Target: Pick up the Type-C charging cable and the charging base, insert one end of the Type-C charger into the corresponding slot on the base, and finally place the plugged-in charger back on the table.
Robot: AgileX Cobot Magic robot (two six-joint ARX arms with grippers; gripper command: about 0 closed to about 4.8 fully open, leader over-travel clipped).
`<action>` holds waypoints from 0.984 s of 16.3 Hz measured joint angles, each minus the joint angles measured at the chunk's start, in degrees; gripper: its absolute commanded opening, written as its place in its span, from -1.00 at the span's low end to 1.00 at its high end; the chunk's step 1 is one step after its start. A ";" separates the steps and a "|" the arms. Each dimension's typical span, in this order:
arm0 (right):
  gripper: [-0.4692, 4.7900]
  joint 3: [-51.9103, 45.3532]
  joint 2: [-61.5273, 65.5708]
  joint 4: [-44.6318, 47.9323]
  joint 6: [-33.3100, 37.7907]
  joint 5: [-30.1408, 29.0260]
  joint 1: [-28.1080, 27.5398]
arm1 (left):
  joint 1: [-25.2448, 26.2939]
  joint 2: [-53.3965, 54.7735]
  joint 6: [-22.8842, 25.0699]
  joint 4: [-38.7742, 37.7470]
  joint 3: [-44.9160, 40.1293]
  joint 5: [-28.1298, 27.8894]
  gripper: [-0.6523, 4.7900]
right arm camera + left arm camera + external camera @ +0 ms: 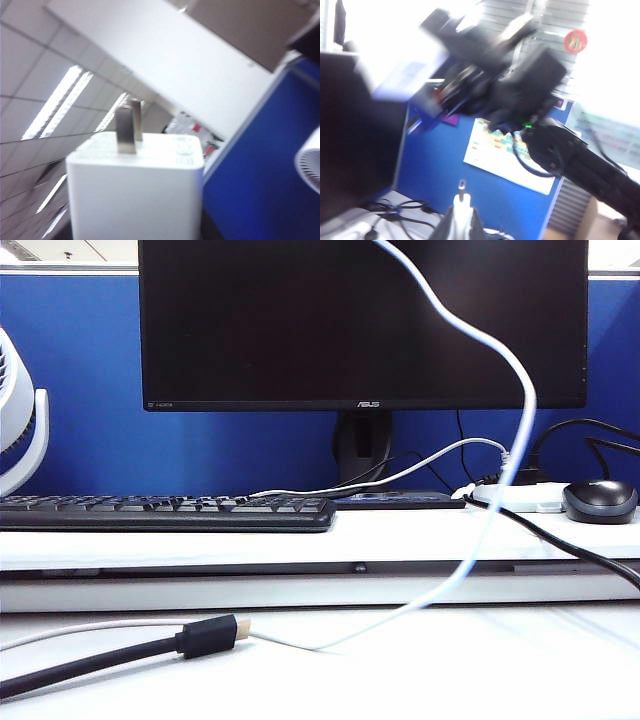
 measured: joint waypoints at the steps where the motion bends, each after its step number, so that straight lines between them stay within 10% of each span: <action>1: -0.84 0.02 0.00 1.07 1.01 -0.13 0.17 | 0.00 0.44 -1.11 0.07 0.00 0.00 -0.78; 16: -0.84 -0.11 0.76 1.27 -0.87 -10.16 4.92 | 0.00 1.88 -13.77 4.68 0.00 2.97 -0.78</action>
